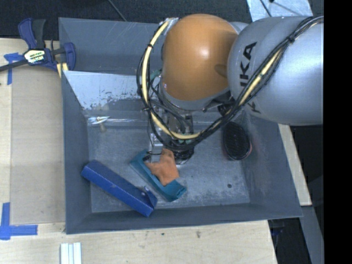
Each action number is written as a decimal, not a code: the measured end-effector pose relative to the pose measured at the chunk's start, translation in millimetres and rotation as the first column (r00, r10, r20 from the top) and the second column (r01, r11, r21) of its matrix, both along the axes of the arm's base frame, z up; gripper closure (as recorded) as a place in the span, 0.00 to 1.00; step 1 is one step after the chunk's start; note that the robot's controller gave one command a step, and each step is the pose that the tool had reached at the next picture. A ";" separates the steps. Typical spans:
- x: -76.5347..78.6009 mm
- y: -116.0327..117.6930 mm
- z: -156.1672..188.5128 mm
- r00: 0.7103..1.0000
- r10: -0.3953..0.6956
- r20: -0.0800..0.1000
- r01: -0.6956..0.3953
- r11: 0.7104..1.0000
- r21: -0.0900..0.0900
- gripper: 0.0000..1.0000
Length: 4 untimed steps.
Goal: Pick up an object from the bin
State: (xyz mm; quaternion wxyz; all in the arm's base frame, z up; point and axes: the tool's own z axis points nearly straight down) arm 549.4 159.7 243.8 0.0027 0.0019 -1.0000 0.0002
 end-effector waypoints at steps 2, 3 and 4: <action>-17.4 25.8 -60.0 0.999 0.031 0.012 -0.031 1.000 0.003 0.00; -31.9 68.8 -85.1 0.982 -0.187 0.007 0.187 0.982 0.001 0.00; -63.5 75.8 -104.1 0.988 -0.152 0.006 0.152 0.988 0.000 0.00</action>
Offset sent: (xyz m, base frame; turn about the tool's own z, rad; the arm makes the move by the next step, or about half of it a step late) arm -0.0530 0.0718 -0.1738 -0.0889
